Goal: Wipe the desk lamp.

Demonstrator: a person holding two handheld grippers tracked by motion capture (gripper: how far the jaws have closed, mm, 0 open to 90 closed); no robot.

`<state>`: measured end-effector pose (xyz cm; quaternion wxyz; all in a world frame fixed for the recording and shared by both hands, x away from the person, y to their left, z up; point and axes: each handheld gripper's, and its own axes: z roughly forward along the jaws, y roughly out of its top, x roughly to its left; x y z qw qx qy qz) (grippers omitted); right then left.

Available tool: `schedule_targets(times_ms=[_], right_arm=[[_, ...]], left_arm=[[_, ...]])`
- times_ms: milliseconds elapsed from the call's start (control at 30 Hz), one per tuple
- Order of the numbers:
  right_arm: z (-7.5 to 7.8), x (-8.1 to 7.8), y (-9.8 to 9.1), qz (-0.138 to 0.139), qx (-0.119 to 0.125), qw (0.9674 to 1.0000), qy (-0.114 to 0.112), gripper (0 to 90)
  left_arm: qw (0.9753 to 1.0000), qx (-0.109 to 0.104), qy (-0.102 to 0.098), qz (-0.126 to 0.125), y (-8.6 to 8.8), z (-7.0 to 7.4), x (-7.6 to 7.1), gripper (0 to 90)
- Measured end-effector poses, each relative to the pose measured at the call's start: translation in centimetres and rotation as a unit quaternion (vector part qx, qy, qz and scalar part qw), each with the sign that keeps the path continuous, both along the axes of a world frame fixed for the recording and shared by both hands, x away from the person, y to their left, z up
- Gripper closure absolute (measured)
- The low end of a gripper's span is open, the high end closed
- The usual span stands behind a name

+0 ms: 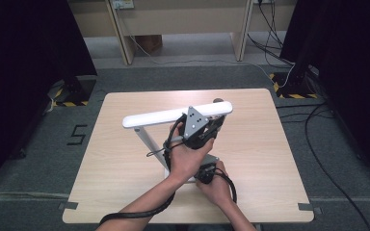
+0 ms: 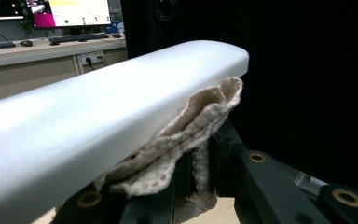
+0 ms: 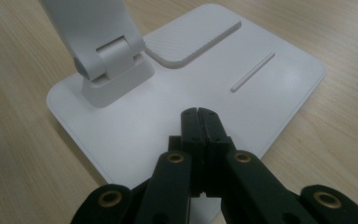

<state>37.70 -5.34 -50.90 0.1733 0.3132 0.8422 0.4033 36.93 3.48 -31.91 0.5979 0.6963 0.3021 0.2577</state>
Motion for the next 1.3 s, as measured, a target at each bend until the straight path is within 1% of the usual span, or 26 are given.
schedule_targets(times_ms=[300,1067,1300], right_arm=[[0.0,0.0,0.0,0.0,0.0,1.0,0.001,90.0],[0.0,0.0,0.0,-0.001,-0.001,1.0,0.0,90.0],[0.0,0.0,0.0,-0.001,-0.001,1.0,0.0,90.0]], left_arm=[[0.9999,-0.007,-0.004,0.006,0.3,-0.1,-0.1,80.5],[0.9999,-0.009,-0.002,0.01,1.1,-0.2,-0.5,80.5],[0.9998,-0.01,-0.003,0.015,1.8,-0.3,-0.6,80.5]])
